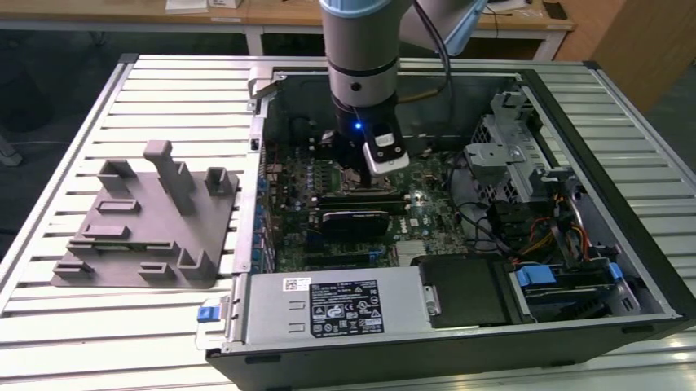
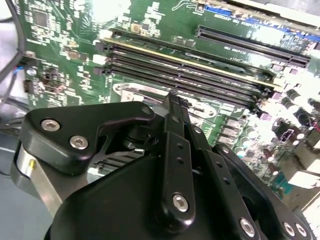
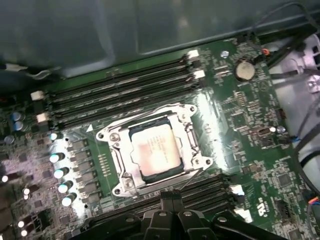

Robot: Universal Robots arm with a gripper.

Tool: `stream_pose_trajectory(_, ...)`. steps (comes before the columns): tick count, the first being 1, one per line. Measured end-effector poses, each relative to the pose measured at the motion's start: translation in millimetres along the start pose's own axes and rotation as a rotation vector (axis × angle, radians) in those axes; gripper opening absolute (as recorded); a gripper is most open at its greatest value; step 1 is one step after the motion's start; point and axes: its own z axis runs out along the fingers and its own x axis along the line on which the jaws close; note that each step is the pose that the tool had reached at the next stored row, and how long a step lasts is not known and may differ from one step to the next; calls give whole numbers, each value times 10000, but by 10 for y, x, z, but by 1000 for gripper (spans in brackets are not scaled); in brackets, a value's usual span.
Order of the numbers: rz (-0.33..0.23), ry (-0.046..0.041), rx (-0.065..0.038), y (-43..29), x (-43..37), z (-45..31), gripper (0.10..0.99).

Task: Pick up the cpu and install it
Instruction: 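Install the second cpu locking lever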

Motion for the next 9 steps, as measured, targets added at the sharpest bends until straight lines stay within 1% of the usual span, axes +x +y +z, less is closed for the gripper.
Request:
stream_pose_trajectory(6,-246,25,-46,-60,84,39,106)
stream_pose_trajectory(9,-341,44,-95,-86,115,56,106)
